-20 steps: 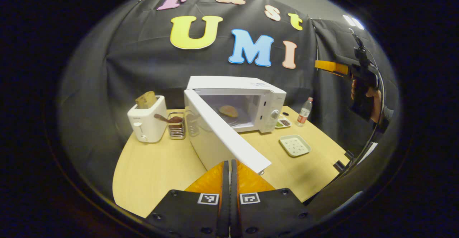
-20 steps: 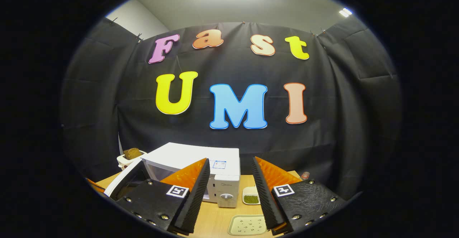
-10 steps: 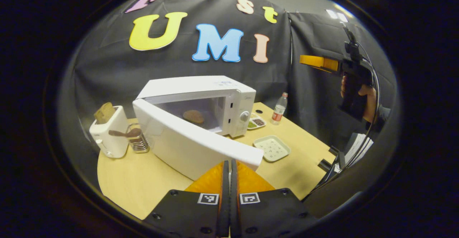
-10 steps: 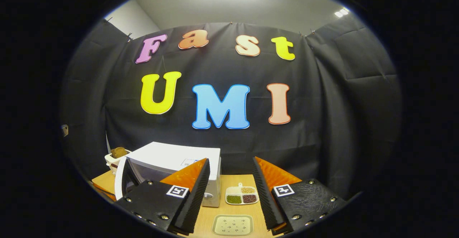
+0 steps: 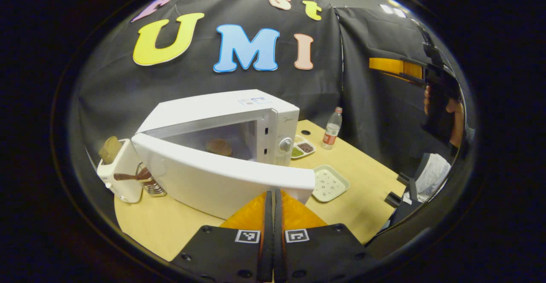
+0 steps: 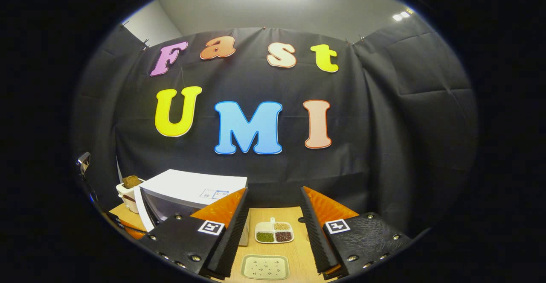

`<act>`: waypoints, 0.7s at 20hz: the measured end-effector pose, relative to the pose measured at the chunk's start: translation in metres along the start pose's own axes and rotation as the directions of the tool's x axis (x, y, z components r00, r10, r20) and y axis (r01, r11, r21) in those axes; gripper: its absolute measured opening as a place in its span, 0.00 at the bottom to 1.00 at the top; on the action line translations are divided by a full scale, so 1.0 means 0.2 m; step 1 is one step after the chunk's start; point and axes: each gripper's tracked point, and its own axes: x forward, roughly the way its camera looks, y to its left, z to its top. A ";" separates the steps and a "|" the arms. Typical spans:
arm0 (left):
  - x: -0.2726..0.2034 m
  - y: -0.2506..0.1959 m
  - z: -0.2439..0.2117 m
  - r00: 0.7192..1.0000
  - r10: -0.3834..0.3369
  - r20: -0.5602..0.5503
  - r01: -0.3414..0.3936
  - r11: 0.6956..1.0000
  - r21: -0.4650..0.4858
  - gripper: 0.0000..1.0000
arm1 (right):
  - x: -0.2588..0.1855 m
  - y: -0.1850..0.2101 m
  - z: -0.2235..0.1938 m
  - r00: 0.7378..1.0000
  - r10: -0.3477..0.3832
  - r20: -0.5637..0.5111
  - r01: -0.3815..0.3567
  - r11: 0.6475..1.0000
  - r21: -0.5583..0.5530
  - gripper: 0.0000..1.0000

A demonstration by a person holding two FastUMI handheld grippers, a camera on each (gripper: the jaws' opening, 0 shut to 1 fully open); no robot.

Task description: Open the microwave oven with the left hand, put the food in, and close the microwave oven.

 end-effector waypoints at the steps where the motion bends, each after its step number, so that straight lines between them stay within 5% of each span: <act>1: 0.02 -0.01 0.01 1.000 0.000 0.003 0.000 1.000 0.006 0.07 | -0.01 -0.02 0.00 1.000 -0.006 0.001 0.006 1.000 -0.001 0.71; 14: 0.24 0.00 0.15 0.998 0.042 0.042 -0.041 0.999 -0.009 0.07 | -0.05 -0.12 -0.04 0.999 -0.052 -0.005 0.052 0.999 -0.007 0.71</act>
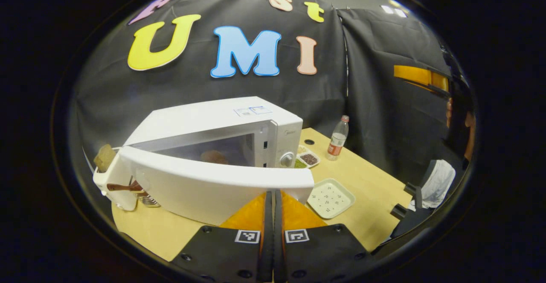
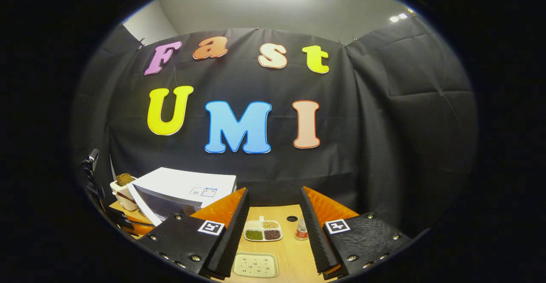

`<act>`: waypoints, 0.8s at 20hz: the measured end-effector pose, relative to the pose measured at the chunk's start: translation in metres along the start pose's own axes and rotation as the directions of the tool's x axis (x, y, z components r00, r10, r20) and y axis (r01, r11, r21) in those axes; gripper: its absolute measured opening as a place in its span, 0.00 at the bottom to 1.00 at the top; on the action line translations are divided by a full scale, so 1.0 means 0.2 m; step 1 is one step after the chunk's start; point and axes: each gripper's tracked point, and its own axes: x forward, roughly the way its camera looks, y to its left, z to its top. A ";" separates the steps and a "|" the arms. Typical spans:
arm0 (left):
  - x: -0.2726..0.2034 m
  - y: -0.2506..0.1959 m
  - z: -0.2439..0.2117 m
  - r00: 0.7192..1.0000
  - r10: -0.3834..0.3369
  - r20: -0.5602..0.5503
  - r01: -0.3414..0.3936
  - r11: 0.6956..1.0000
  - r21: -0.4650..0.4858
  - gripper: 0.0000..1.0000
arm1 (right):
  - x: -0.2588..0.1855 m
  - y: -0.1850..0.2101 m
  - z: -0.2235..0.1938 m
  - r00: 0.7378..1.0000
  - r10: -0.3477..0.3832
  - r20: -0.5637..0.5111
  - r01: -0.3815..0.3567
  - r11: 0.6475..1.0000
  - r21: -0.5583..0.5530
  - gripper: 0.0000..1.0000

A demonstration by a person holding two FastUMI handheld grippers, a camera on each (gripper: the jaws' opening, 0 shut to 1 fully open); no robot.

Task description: Open the microwave oven with the left hand, put the food in, and close the microwave oven.

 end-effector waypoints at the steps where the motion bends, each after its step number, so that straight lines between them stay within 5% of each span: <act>1: 0.01 0.00 0.02 1.000 0.004 0.003 -0.004 1.000 -0.005 0.07 | 0.00 0.00 -0.01 1.000 -0.001 -0.004 0.001 1.000 0.001 0.71; 16: 0.30 0.03 0.10 0.997 0.075 -0.008 -0.076 0.989 -0.129 0.07 | -0.02 -0.13 -0.06 0.998 -0.049 -0.027 0.050 0.999 0.014 0.71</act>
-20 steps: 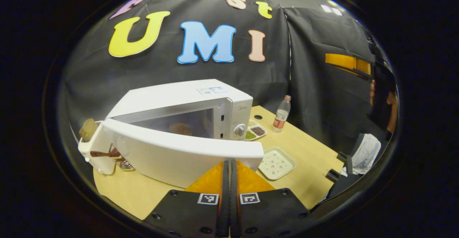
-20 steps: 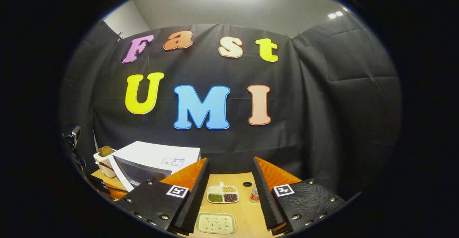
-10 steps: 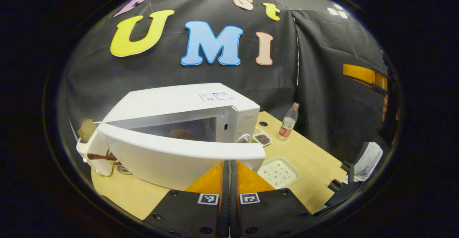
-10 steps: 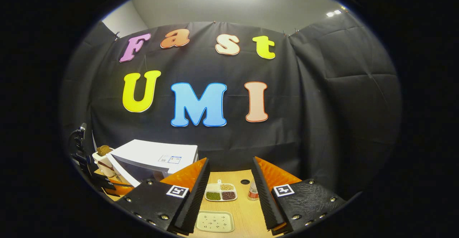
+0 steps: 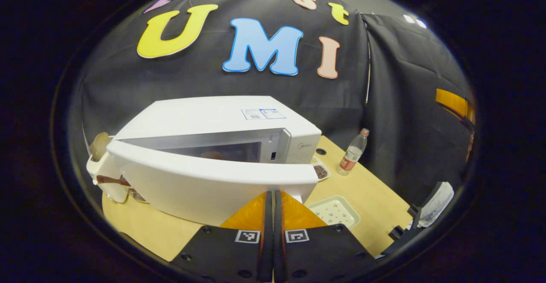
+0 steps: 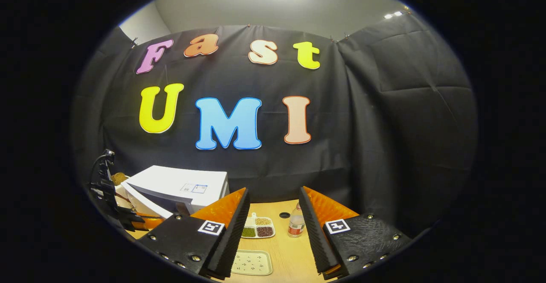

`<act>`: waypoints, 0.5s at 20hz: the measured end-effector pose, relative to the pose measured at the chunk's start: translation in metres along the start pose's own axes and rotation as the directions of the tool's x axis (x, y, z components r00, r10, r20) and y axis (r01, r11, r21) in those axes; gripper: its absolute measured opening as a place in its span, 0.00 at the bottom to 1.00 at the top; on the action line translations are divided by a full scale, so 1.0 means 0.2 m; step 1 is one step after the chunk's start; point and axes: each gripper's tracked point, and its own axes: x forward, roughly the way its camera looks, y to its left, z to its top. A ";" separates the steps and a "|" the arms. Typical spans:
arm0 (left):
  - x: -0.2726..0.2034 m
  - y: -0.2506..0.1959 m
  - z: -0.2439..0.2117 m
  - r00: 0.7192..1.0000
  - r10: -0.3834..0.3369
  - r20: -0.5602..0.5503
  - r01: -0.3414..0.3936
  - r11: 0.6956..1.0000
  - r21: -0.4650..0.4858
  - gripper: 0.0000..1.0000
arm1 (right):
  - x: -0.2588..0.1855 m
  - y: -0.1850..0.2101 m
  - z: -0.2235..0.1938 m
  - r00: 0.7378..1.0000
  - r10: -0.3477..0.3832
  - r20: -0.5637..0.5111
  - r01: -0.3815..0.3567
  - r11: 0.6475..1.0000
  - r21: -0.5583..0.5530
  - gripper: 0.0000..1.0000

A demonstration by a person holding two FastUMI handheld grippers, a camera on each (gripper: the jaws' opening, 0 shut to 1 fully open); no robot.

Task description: Open the microwave oven with the left hand, put the food in, and close the microwave oven.

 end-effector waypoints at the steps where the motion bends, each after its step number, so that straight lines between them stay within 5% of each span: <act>1: 0.01 0.00 0.01 1.000 0.002 0.001 -0.002 1.000 -0.006 0.07 | 0.01 -0.01 0.00 1.000 0.000 -0.002 0.000 1.000 0.000 0.71; 10: 0.15 0.02 0.08 0.999 0.033 -0.004 -0.033 0.999 -0.016 0.07 | 0.01 -0.09 -0.02 1.000 -0.023 -0.003 0.023 1.000 0.006 0.71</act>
